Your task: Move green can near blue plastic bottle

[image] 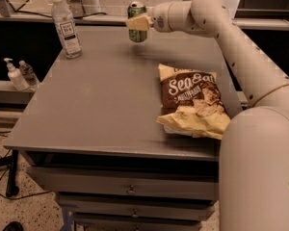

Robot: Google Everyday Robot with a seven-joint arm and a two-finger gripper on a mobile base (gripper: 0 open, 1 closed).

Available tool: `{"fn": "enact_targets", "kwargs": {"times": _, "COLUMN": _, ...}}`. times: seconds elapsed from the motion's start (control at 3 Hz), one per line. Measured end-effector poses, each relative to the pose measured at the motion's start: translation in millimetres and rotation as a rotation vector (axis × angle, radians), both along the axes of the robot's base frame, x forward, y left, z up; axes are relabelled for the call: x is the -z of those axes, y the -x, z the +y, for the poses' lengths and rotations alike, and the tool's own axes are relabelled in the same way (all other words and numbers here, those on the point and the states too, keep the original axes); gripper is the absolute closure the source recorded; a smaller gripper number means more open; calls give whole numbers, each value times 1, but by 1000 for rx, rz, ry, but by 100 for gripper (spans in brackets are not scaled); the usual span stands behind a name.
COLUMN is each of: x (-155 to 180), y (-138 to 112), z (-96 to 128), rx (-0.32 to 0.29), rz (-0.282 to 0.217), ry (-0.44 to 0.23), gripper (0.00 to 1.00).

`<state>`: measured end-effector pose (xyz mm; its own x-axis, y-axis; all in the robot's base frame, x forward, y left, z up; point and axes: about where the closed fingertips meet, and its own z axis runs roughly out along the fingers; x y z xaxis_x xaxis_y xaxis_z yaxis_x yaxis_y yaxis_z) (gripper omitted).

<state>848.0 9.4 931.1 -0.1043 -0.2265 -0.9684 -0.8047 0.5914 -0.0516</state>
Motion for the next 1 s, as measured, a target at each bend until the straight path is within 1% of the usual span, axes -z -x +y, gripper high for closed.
{"fn": "enact_targets", "kwargs": {"times": 0.33, "x": -13, "y": 25, "z": 41, "rx": -119, "rz": -15, "ry": -17, "gripper": 100}}
{"fn": "enact_targets", "kwargs": {"times": 0.67, "x": -18, "y": 47, "z": 85, "rx": -231, "rz": -22, "ry": -27, "gripper": 100}}
{"fn": "enact_targets", "kwargs": {"times": 1.0, "x": -15, "y": 60, "z": 120, "rx": -302, "rz": -20, "ry": -35, "gripper": 100}}
